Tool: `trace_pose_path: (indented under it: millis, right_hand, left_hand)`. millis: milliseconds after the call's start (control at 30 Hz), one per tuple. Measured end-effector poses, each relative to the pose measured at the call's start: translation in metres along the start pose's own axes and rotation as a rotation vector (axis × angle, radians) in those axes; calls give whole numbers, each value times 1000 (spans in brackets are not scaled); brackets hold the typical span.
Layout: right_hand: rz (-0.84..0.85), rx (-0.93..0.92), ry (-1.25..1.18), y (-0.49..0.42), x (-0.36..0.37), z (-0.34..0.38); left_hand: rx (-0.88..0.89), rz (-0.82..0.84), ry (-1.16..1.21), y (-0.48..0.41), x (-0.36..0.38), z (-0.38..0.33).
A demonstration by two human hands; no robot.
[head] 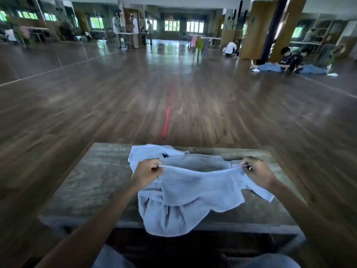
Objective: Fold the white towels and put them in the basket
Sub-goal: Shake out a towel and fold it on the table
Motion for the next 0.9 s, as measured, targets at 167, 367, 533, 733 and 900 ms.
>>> trace_pose_path:
  millis: [167,367,533,733,900]
  right_hand:
    - [-21,149,-36,23,71,-41]
    - [-105,127,-50,53,105,-49]
    - [-70,31,-46,31,92,-39]
    - [-141,-46,-77,-33,35,-7]
    - [-427,-165,-94,-33,25,4]
  left_hand:
    - [-27,107,-36,41,58,37]
    - [140,40,-292,67,77,57]
    - [20,-5,-171,45,72,48]
    - [-141,-280,61,-11,32,21]
    - [7,-450,68,-1,26,15]
Point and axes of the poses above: each hand's wrist, its own y-axis away from the middle knuckle, its own x-axis out of the palm, z = x × y, the point moved 2 cm from there along -y, towards the middle knuckle, and after that the axes turned 2 degrees about z, right-handed, at the moved point
